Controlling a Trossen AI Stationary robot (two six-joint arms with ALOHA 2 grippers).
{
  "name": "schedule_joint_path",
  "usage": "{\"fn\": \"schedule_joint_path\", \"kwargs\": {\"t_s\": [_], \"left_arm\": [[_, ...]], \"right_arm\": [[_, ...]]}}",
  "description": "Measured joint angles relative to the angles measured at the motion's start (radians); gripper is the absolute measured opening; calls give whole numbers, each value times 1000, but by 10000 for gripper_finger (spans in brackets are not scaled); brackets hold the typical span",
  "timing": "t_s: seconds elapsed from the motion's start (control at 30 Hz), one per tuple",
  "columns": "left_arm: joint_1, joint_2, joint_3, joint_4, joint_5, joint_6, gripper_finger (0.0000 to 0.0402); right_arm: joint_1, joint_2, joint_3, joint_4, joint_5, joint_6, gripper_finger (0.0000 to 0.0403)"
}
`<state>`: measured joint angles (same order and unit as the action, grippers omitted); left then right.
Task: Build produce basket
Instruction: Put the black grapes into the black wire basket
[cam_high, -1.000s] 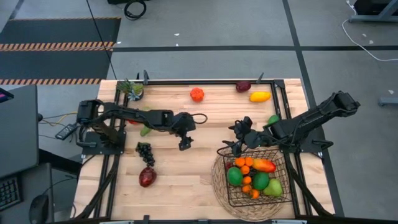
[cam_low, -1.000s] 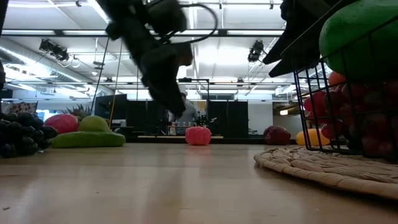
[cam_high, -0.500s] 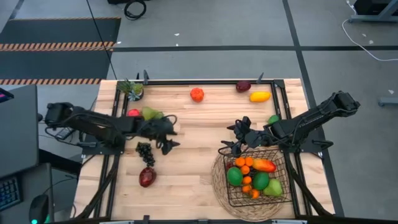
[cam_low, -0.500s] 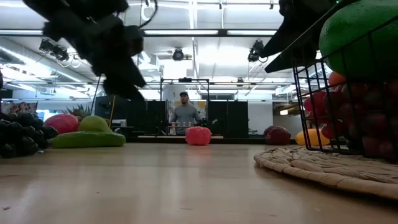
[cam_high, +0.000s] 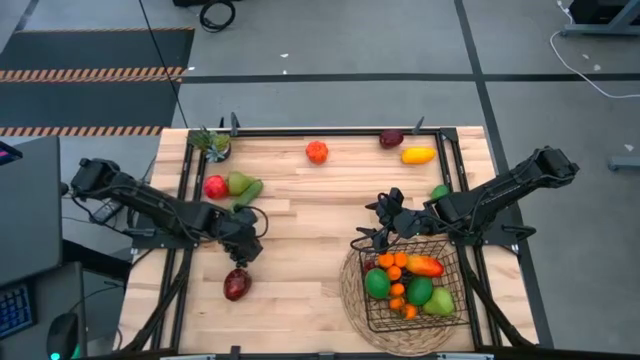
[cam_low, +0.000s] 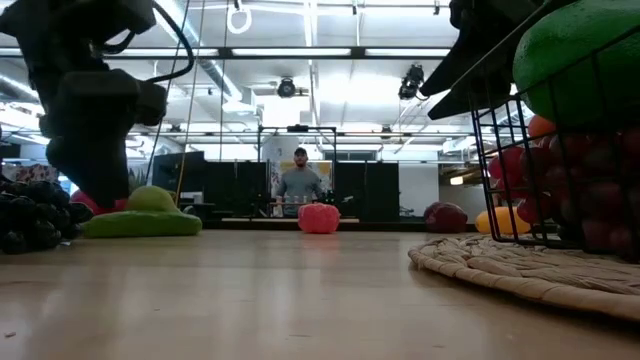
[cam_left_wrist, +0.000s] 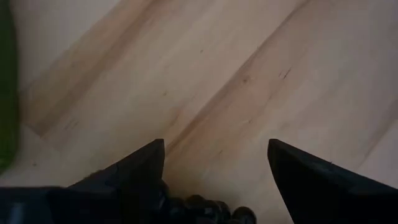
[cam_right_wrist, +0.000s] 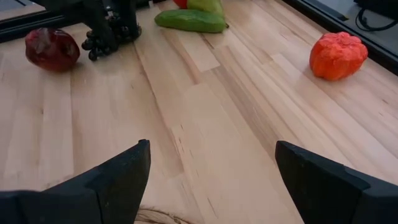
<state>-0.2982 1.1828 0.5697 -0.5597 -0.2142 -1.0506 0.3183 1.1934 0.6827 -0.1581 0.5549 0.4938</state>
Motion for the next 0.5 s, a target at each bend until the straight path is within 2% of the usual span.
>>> {"fn": "schedule_joint_path", "kwargs": {"t_s": [0.17,0.37,0.5], "left_arm": [[-4,1,36,-37,1,-5,290],[-6,1,194,-325,0,-52,290],[-38,1,242,-445,4,-127,290]], "right_arm": [[0,0,0,0,-1,-6,348],[0,0,0,-2,-36,-51,348],[0,0,0,-15,-64,-79,348]]}}
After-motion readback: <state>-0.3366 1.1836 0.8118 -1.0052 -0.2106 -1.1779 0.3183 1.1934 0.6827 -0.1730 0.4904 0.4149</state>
